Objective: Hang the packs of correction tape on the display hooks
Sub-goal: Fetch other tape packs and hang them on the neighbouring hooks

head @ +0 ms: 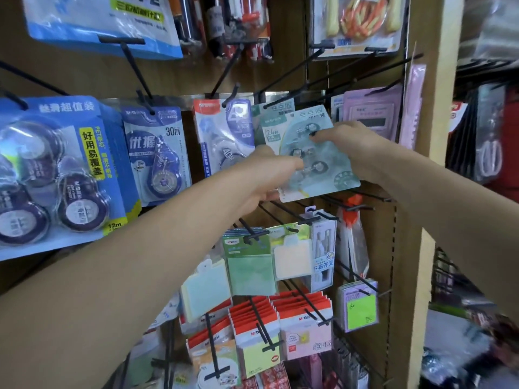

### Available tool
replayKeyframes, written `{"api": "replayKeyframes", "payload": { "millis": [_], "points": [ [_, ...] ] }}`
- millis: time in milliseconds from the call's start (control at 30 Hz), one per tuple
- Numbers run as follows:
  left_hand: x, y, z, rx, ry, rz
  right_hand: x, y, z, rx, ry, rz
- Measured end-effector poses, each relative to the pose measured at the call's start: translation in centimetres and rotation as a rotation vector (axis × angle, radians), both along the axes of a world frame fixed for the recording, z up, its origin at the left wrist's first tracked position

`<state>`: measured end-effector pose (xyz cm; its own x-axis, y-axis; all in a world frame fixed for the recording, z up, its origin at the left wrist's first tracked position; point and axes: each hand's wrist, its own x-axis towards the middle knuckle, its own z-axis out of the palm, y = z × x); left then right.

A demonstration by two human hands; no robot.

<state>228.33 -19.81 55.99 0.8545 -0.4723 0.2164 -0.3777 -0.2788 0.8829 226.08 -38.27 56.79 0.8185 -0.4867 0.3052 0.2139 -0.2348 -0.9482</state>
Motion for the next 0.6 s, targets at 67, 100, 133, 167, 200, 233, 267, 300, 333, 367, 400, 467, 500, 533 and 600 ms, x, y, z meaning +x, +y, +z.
{"api": "replayKeyframes", "payload": {
  "millis": [67,100,133,167,200,233,267,300,333,367,400,467,500,533,600],
  "points": [
    [-1.0,0.4,-0.3,0.001,-0.025,-0.017,-1.5,0.0,0.1,0.014,0.011,0.008],
    [-1.6,0.7,-0.4,0.004,-0.041,-0.025,-2.2,0.0,0.0,0.014,0.013,0.010],
    [-2.0,1.0,-0.6,0.006,-0.063,-0.030,-3.0,0.2,-0.1,-0.006,0.006,0.017],
    [-2.4,1.1,-0.8,0.012,-0.087,-0.030,-3.8,0.3,-0.4,-0.027,-0.006,0.018],
    [-2.7,1.2,-1.0,0.019,-0.102,-0.034,-4.4,0.5,-0.7,-0.049,-0.027,0.019],
    [-3.0,1.3,-1.2,0.024,-0.109,-0.039,-5.1,0.7,-1.0,-0.070,-0.050,0.021],
    [-3.3,1.4,-1.3,0.028,-0.118,-0.037,-5.6,0.8,-1.2,-0.088,-0.078,0.020],
    [-3.6,1.5,-1.5,0.036,-0.140,-0.031,-6.1,1.0,-1.4,-0.095,-0.116,0.024],
    [-3.9,1.6,-1.6,0.045,-0.176,-0.021,-6.5,1.2,-1.5,-0.096,-0.159,0.022],
    [-4.1,1.6,-1.5,0.055,-0.222,-0.014,-6.9,1.4,-1.6,-0.083,-0.200,0.008],
    [-4.4,1.8,-1.5,0.064,-0.268,-0.009,-7.3,1.5,-1.6,-0.069,-0.233,-0.004],
    [-4.7,1.9,-1.2,0.073,-0.337,0.003,-7.7,1.7,-1.5,-0.047,-0.268,-0.017],
    [-4.9,2.0,-1.0,0.073,-0.351,0.006,-7.8,1.8,-1.5,-0.040,-0.280,-0.014],
    [-5.1,2.1,-0.9,0.072,-0.360,0.009,-7.9,1.8,-1.4,-0.027,-0.291,-0.007],
    [-5.1,2.2,-0.6,0.082,-0.389,0.030,-7.8,1.9,-1.2,-0.006,-0.302,0.009]
  ]
}}
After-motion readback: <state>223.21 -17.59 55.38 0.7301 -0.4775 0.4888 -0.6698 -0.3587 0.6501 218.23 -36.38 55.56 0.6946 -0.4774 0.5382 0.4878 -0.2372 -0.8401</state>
